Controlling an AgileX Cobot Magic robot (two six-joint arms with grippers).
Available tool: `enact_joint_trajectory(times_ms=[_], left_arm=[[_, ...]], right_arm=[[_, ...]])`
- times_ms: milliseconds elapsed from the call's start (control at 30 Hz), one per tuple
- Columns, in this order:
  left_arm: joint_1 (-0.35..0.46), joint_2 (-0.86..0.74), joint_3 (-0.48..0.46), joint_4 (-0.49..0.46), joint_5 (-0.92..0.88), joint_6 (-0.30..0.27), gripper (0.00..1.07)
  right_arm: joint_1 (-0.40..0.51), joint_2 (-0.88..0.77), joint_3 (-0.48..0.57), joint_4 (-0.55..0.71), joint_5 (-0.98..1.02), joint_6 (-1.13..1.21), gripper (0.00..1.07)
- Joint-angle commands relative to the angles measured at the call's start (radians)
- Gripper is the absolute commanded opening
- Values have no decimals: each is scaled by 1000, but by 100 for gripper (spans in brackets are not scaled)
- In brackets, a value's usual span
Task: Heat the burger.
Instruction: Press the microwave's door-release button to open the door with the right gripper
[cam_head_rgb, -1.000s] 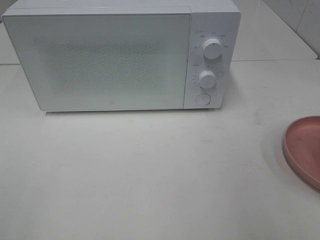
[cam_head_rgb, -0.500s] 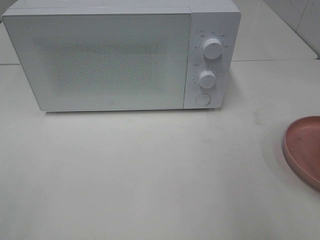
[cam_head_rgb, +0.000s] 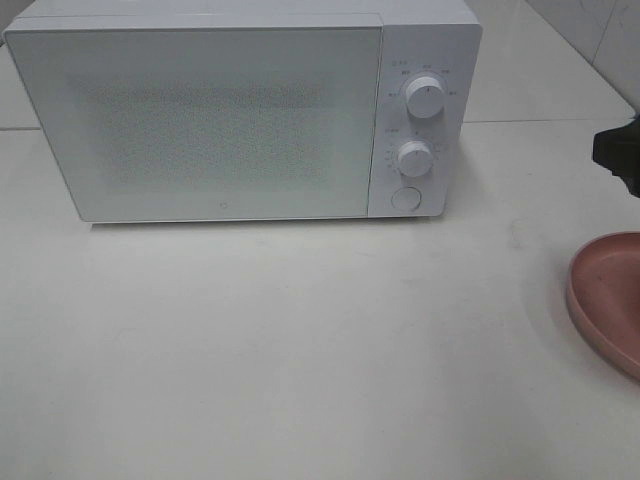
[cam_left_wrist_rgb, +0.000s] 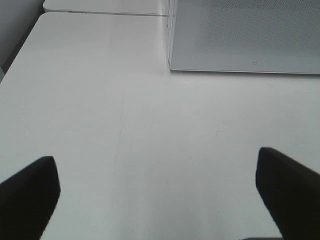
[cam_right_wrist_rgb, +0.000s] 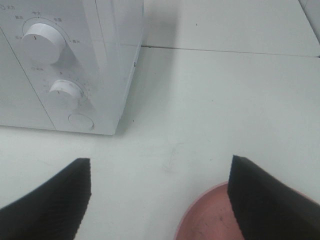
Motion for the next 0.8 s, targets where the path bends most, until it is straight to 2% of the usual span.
enact_joint_trajectory(times_ms=[33,133,367,467,533,633,700,800], left_arm=[[-6,-25,2,-11,-16,-3,100],[-6,-25,2,-11,-16,-3,100],[-6,-25,2,-11,-16,-3,100],[-6,-25,2,-11,-16,-3,100],[-6,-25,2,-11,-16,-3,100],[-6,-25,2,-11,-16,-3,100],[-6,-25,2,-11,-16,-3,100],[-6,-25,2,-11,-16,-3,100]], right_arm=[[-4,82,3,-8,-150,3,75],[-4,104,3,-8,-186,3,75],[-4,285,3,-8,-493,-9,75],[-4,301,8,-7,-525,-16,75],[36,346,49,66,-684,-106,75],[53,357,62,106,-726,-145,75],[135,397,104,264,-852,-288,75],[175,416,120,318,-904,-341,75]])
